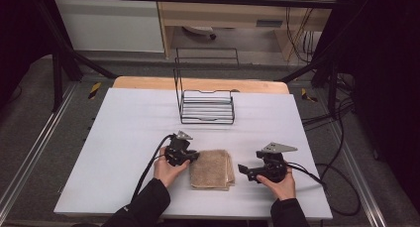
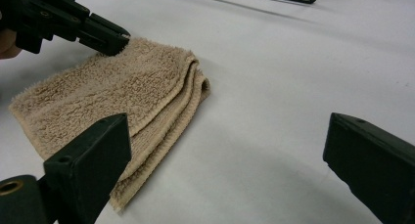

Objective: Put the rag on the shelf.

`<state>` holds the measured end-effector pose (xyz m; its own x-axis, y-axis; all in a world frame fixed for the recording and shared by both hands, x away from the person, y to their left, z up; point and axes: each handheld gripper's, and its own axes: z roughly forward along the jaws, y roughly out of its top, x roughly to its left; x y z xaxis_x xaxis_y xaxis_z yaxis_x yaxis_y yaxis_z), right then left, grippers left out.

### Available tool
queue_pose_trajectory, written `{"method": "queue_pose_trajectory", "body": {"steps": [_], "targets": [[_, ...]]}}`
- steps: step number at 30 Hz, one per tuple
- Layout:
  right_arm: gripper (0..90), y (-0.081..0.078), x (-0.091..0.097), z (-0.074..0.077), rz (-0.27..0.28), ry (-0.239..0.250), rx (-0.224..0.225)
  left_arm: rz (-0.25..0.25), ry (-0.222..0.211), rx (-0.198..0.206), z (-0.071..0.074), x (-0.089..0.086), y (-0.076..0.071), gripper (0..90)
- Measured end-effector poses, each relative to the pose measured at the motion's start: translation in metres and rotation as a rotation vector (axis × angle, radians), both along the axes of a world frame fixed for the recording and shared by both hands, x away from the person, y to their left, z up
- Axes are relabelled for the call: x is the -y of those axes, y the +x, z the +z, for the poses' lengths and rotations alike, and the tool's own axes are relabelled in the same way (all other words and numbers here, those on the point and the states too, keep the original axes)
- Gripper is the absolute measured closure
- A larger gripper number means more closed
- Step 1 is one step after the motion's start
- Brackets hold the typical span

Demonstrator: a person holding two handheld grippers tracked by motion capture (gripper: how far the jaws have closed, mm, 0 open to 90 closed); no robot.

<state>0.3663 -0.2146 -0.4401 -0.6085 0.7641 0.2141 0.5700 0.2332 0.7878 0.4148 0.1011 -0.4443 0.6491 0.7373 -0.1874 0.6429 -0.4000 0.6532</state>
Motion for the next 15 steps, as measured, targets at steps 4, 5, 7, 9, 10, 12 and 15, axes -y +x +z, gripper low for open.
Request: {"method": "queue_pose_trajectory", "body": {"steps": [4,5,7,9,10,12,15], "targets": [[2.5,0.0010,0.0000,0.0009,-0.005,0.002,0.004,-0.005,0.012,0.006,-0.0003,0.0006,-0.0003,82.1],[2.3,0.0013,-0.0003,0.0012,-0.008,0.005,0.006,-0.006,0.013,0.007,-0.0005,0.0009,-0.0003,82.1],[2.3,0.0020,-0.0005,0.0017,-0.002,0.013,0.002,-0.005,0.019,0.013,-0.0006,0.0017,-0.0011,82.1],[2.1,0.0031,-0.0014,0.0012,-0.005,0.016,0.002,-0.003,0.028,0.028,-0.0009,0.0031,-0.0024,82.1],[1.9,0.0038,-0.0017,0.0010,-0.005,0.013,0.002,-0.002,0.030,0.033,-0.0011,0.0040,-0.0032,82.0],[1.3,0.0063,-0.0052,0.0021,-0.005,0.004,0.006,-0.007,0.039,0.039,-0.0009,0.0044,-0.0036,82.0],[1.4,0.0087,-0.0087,0.0029,0.000,0.002,0.014,-0.014,0.037,0.040,-0.0013,0.0038,-0.0032,82.0]]}}
